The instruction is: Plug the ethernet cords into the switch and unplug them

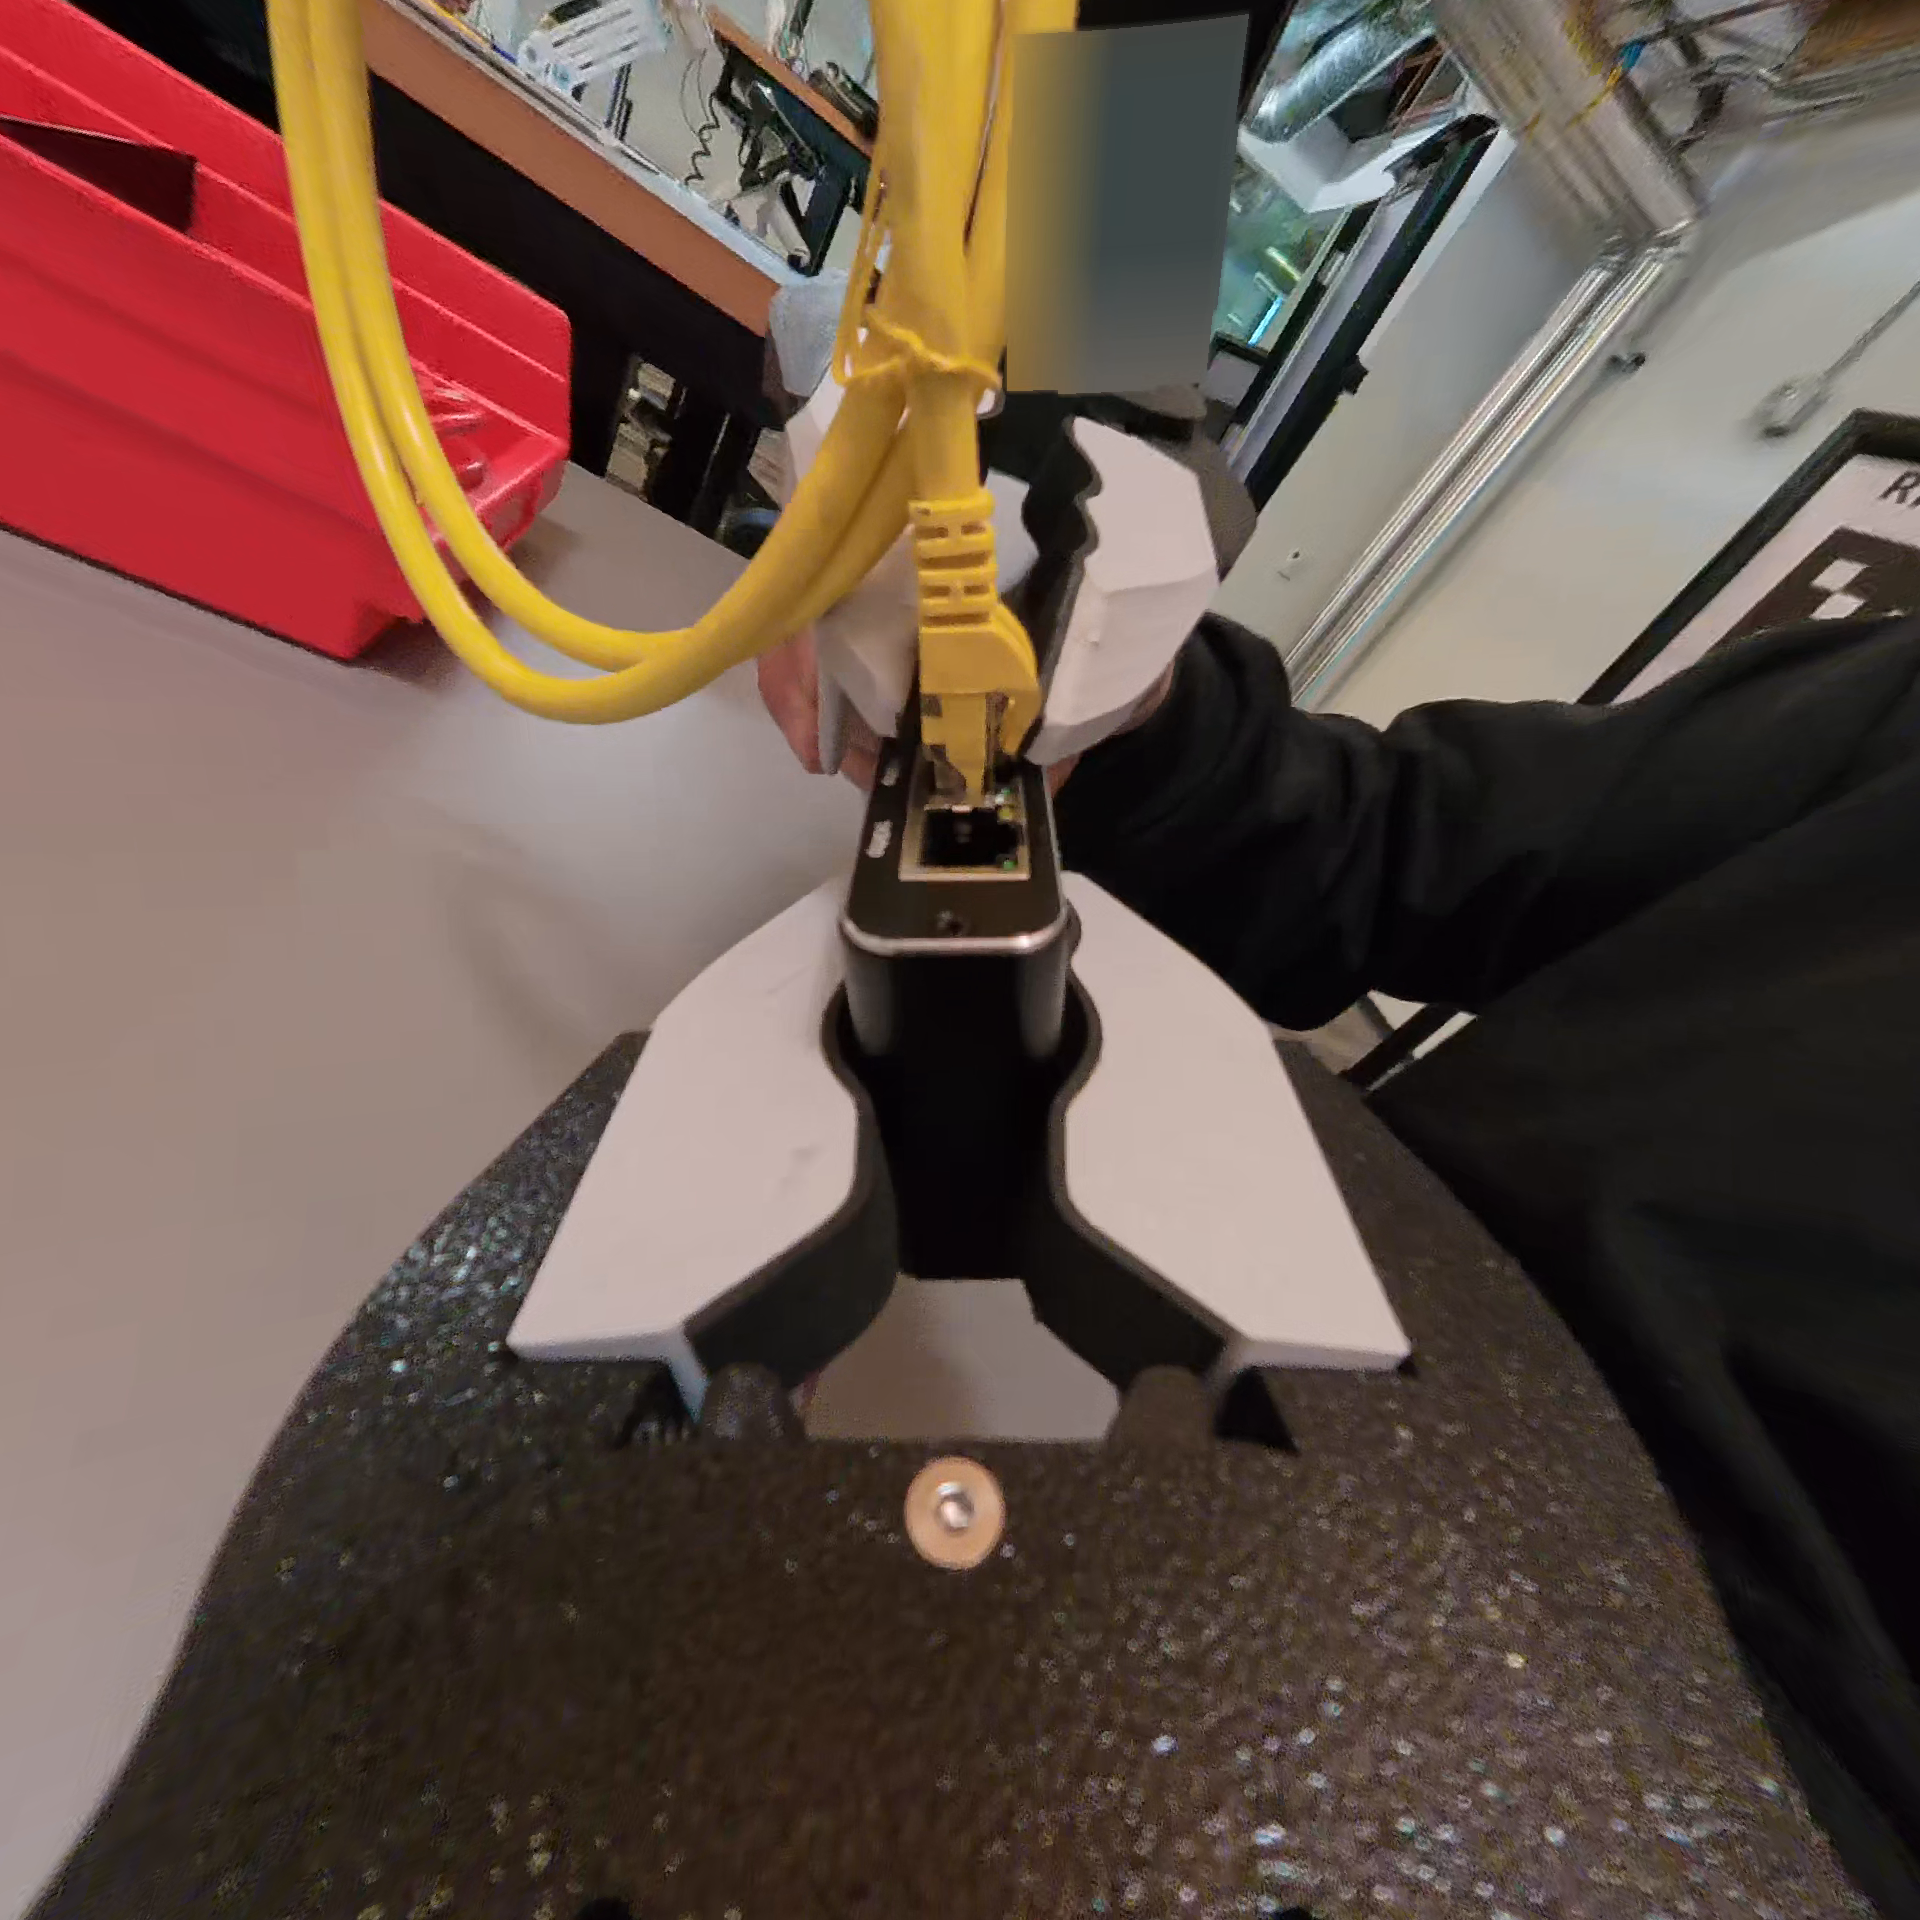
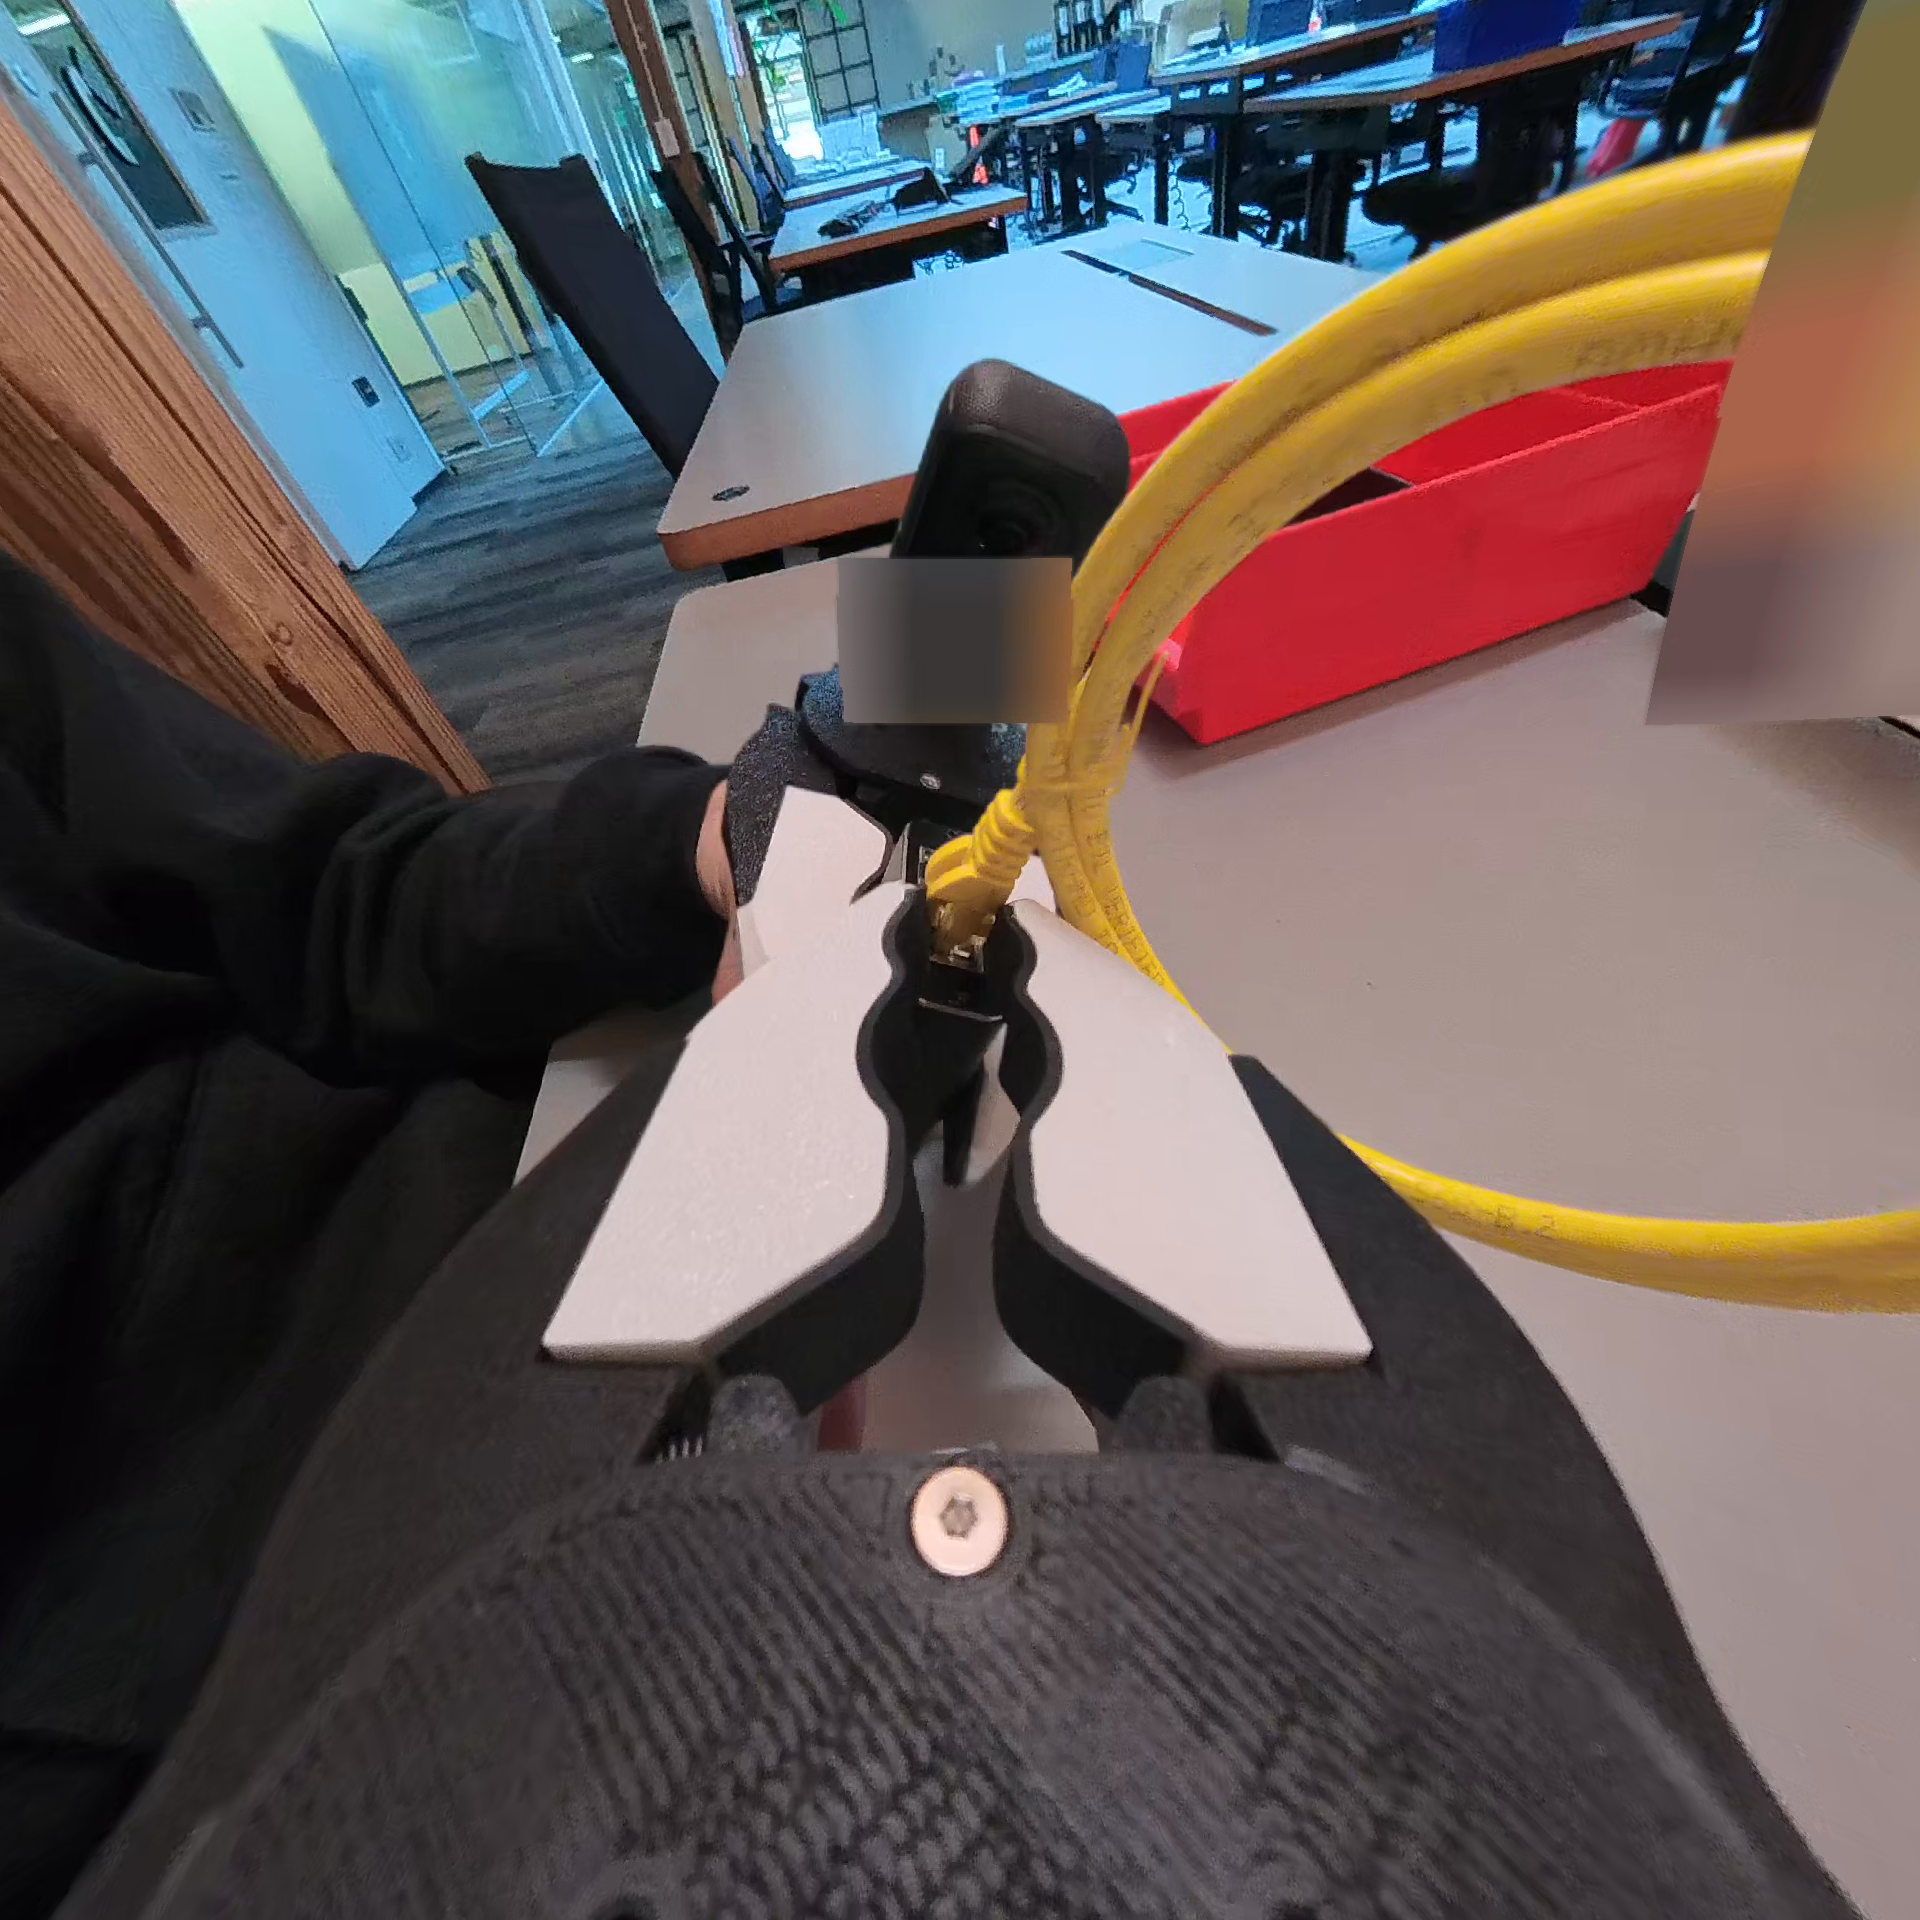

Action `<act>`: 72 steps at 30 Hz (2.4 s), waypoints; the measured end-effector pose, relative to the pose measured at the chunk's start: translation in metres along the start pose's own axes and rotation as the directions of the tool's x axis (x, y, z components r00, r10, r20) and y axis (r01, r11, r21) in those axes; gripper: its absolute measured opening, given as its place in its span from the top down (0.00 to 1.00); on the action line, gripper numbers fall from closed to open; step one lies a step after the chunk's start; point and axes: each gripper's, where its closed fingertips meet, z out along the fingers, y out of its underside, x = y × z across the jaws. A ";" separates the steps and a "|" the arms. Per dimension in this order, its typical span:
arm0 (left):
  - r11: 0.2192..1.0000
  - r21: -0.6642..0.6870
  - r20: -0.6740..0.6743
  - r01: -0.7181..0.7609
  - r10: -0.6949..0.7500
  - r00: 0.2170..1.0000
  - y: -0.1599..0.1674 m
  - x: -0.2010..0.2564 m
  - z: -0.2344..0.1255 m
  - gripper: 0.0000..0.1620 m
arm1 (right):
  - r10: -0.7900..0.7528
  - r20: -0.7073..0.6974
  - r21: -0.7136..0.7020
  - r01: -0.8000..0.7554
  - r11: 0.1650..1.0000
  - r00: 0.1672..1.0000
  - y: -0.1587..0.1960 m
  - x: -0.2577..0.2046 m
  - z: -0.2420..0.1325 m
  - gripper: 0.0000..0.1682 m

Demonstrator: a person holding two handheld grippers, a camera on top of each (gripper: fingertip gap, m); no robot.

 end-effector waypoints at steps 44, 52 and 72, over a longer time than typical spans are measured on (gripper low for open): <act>0.987 -0.082 0.214 -0.139 0.154 0.965 0.003 -0.020 0.002 0.82 | -0.025 -0.027 -0.050 0.024 0.998 0.999 0.005 0.006 -0.005 0.92; 0.980 -0.111 0.262 -0.168 0.191 0.946 0.003 -0.025 0.001 0.82 | -0.002 -0.032 -0.026 0.001 1.000 0.999 0.006 0.007 -0.007 0.92; 0.965 0.016 0.289 -0.262 0.247 0.925 -0.061 0.000 -0.018 0.83 | -0.088 -0.027 0.313 0.092 0.945 0.996 -0.052 -0.007 -0.013 0.81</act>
